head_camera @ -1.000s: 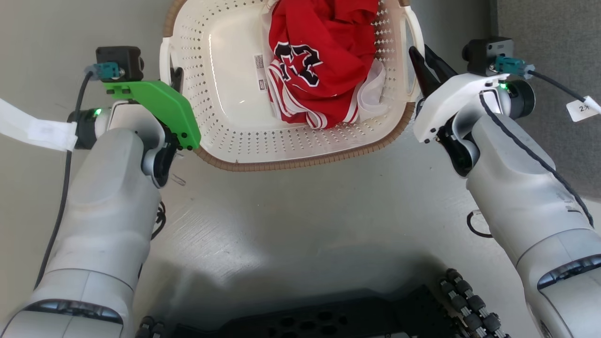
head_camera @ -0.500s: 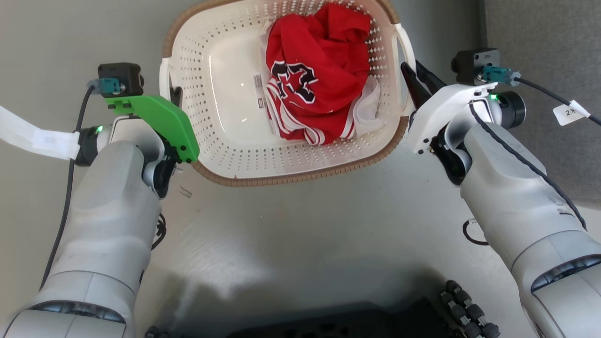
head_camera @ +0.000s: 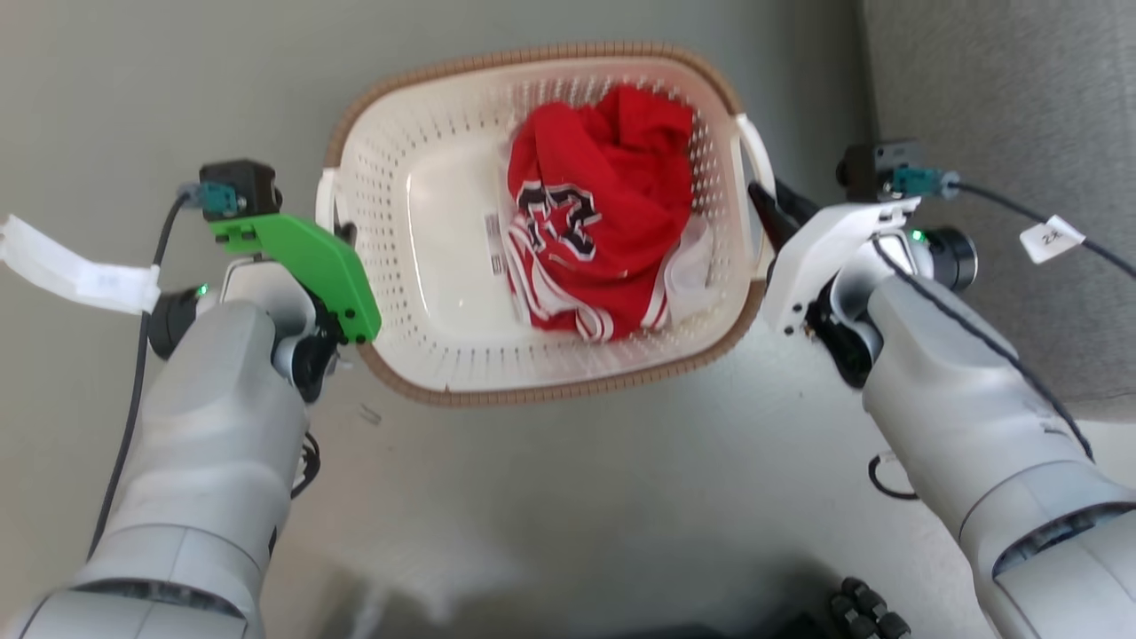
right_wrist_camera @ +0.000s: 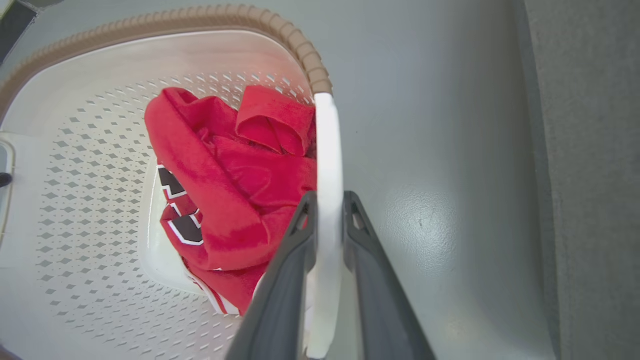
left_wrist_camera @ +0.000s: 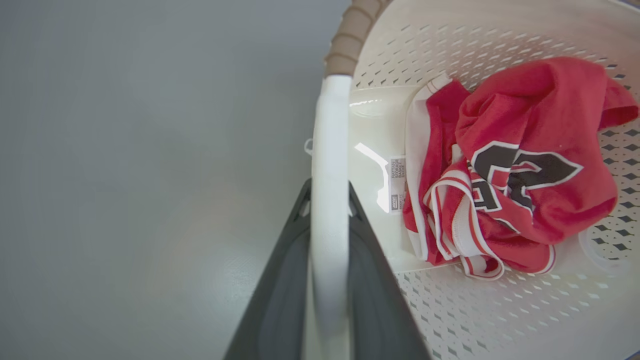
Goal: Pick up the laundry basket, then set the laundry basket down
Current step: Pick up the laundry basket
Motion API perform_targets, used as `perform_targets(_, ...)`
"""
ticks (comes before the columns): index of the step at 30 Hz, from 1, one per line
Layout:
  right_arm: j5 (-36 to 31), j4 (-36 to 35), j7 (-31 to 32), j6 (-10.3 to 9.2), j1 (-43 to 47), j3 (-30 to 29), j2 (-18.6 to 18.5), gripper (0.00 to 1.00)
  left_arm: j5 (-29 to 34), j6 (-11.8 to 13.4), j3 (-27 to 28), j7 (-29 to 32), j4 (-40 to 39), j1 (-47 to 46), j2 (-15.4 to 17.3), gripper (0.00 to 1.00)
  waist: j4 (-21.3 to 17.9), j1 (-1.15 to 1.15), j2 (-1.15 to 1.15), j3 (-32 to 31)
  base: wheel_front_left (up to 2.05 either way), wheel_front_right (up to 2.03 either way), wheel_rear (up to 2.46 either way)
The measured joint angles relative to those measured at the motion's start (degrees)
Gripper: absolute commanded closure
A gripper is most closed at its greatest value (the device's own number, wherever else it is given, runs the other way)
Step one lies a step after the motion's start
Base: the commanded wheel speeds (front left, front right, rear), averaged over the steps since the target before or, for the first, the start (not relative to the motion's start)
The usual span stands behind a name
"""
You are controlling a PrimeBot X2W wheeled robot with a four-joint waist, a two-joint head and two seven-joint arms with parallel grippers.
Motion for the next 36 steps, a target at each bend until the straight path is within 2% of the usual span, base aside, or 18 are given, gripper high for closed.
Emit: perform_targets(36,10.2,1.8,14.8,0.01,11.2,5.6,0.5,1.00,-9.7,-0.7,-3.0,12.8,4.2,11.3,-0.3,1.00,-1.1,0.00,0.00,-24.4,0.00,0.00,0.00)
